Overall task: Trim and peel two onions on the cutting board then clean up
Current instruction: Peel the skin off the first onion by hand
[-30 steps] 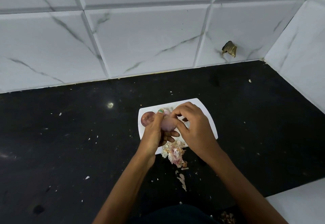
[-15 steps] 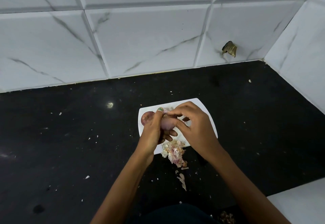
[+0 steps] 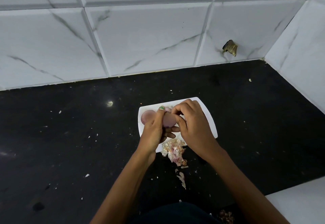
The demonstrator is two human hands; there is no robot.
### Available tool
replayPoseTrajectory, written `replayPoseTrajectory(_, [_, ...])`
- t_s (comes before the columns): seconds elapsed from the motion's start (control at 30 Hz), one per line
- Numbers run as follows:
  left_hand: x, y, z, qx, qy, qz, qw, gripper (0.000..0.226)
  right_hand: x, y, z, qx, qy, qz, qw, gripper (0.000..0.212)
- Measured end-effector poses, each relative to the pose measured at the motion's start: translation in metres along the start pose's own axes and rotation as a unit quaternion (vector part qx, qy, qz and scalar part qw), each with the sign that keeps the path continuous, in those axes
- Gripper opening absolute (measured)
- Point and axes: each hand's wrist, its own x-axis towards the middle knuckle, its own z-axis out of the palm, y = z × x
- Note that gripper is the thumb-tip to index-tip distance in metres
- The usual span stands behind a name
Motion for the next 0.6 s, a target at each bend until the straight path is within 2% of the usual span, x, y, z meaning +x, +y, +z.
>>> replayPoseTrajectory(0.13, [0.0,-0.001,-0.002,-0.015,-0.001,-0.022,1.0,0.052,0.0,-0.001,-0.008,0.081,-0.031,0.021,0.996,0.026])
replayPoseTrajectory(0.23, [0.001,-0.002,-0.004,-0.019,-0.004,-0.031,0.999,0.057,0.001,-0.001,-0.014,0.124,-0.017,0.04,0.991,0.015])
replayPoseTrajectory(0.37, [0.002,-0.001,-0.003,-0.007,-0.005,-0.019,1.0,0.057,0.002,0.0,-0.015,0.108,-0.003,0.012,0.994,0.022])
replayPoseTrajectory(0.47, [0.001,-0.001,-0.002,0.007,-0.007,-0.01,1.0,0.055,0.003,0.001,-0.014,0.089,0.023,-0.013,0.996,0.016])
replayPoseTrajectory(0.6, [0.0,-0.001,-0.001,0.006,-0.006,-0.002,1.0,0.049,0.004,-0.002,-0.012,0.015,0.033,-0.044,0.998,0.024])
